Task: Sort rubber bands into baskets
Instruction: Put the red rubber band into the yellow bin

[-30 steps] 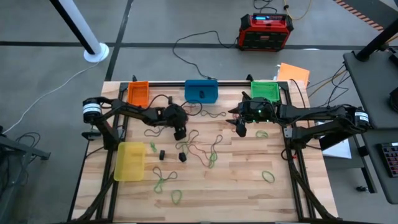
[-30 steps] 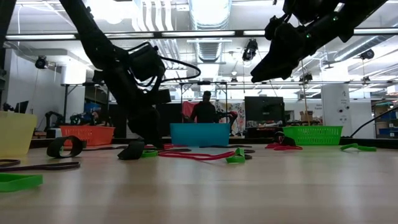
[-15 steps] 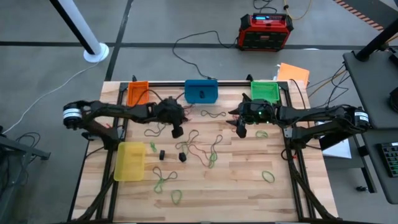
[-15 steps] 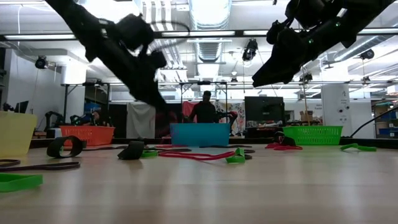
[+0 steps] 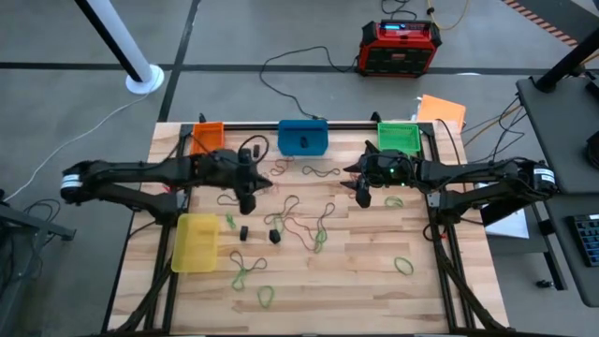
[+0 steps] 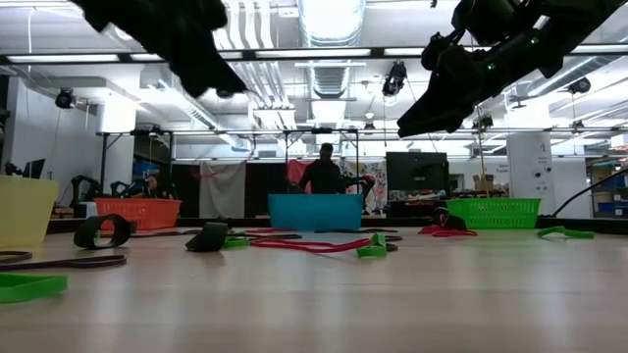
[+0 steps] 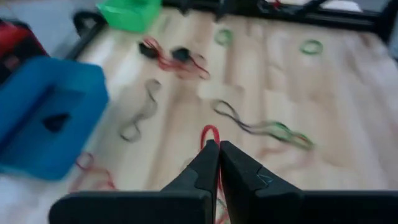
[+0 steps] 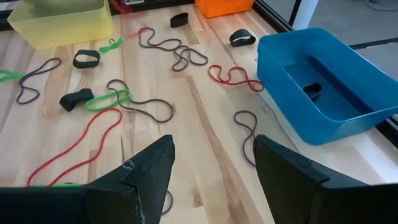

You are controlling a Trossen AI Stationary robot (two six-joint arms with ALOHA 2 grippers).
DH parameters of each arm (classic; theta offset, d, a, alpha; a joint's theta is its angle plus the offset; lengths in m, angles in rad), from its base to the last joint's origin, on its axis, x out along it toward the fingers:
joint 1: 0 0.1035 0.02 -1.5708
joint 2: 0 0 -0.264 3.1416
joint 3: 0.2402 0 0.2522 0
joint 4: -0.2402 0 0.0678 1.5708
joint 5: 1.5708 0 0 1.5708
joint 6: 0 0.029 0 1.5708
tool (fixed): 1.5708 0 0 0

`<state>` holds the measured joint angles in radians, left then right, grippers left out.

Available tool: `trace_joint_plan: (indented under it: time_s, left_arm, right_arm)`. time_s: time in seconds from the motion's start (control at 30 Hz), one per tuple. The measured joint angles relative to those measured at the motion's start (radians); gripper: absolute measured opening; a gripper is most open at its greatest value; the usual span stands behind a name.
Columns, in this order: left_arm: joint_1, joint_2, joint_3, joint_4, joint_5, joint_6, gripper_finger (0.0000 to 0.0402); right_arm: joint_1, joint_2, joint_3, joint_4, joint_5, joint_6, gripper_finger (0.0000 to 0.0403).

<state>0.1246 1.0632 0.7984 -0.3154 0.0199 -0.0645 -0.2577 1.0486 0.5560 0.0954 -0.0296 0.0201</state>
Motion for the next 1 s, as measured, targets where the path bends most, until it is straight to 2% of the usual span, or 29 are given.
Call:
trace_joint_plan:
  time_s: [0.3,0.5,0.67,0.8,1.0]
  left_arm:
    - [-0.225,-0.014,0.283,-0.518,0.001,-0.081,0.0]
    - [-0.344,0.002,0.395,-0.888,0.022,-0.353,0.0]
    - [-0.461,-0.002,0.38,-1.056,0.058,-0.581,0.0]
    - [-0.534,-0.003,0.316,-1.133,0.085,-0.725,0.0]
    - [-0.56,-0.001,0.17,-1.122,0.107,-0.776,0.0]
  right_arm:
    - [0.0,0.0,0.0,0.0,0.0,-0.004,0.0215]
    - [0.0,0.0,0.0,-0.001,0.0,0.019,0.0215]
    - [0.004,0.0,-0.001,-0.002,0.0,0.057,0.0215]
    - [0.021,0.0,-0.002,-0.009,0.0,0.071,0.0215]
    - [0.046,0.0,-0.002,-0.008,0.0,0.075,0.0215]
